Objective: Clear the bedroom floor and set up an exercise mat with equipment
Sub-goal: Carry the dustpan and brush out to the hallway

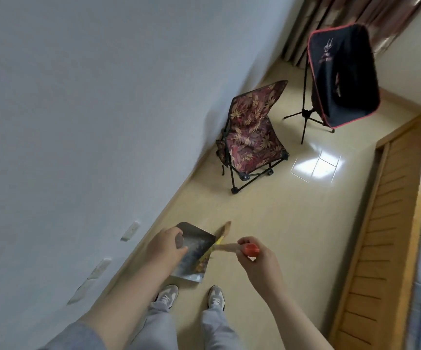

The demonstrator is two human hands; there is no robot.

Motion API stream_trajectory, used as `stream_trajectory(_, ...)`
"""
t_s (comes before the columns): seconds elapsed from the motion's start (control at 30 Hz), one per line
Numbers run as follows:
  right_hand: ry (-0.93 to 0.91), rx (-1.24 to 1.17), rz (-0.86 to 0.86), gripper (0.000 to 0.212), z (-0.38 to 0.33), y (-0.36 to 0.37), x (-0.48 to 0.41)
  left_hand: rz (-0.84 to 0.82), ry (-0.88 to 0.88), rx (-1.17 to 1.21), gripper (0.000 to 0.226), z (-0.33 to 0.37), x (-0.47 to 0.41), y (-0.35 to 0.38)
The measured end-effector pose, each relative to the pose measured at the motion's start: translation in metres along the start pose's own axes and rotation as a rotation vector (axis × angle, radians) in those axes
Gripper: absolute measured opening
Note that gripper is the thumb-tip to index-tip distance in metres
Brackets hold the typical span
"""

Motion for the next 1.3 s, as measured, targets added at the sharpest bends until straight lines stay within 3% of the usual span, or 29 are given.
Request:
stream_trajectory(0.1,0.072,-0.044,0.052,0.016,-0.001,0.004,0.014,-0.047,0.057,-0.032,0.024,-0.009,-0.008,-0.003)
stream_trajectory(0.43,0.238,-0.214,0.460,0.016,0.011,0.020,0.111,-0.169,0.311,-0.039,0.012,-0.021,-0.010,-0.022)
stream_trajectory(0.63,0.322,-0.321,0.667,0.012,0.033,0.010,0.174,-0.209,0.474,-0.046,0.005,0.004,0.027,-0.032)
stream_trajectory(0.73,0.368,-0.392,0.752,0.012,0.046,0.006,0.211,-0.236,0.557,-0.062,0.021,0.029,0.041,-0.029)
stream_trajectory(0.8,0.392,-0.449,0.822,0.012,0.056,0.005,0.238,-0.268,0.629,-0.105,0.012,0.045,0.053,-0.021)
stream_trajectory(0.97,0.500,-0.610,0.997,0.013,0.090,0.017,0.320,-0.356,0.823,-0.186,0.023,0.073,0.100,0.016)
stream_trajectory(1.17,0.628,-0.694,1.199,0.016,0.148,0.063,0.448,-0.504,1.039,-0.234,0.007,0.099,0.199,0.057)
stream_trajectory(1.3,0.712,-0.706,1.338,0.014,0.175,0.100,0.526,-0.595,1.156,-0.257,0.015,0.109,0.269,0.074)
Point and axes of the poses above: each hand's wrist, its own x-axis away from the middle knuckle, its own y-axis out of the palm, z = x × y, the point moved 3 cm from there along -x, towards the middle knuckle, and after that the axes turned 15 degrees about y, right-handed, at the moved point
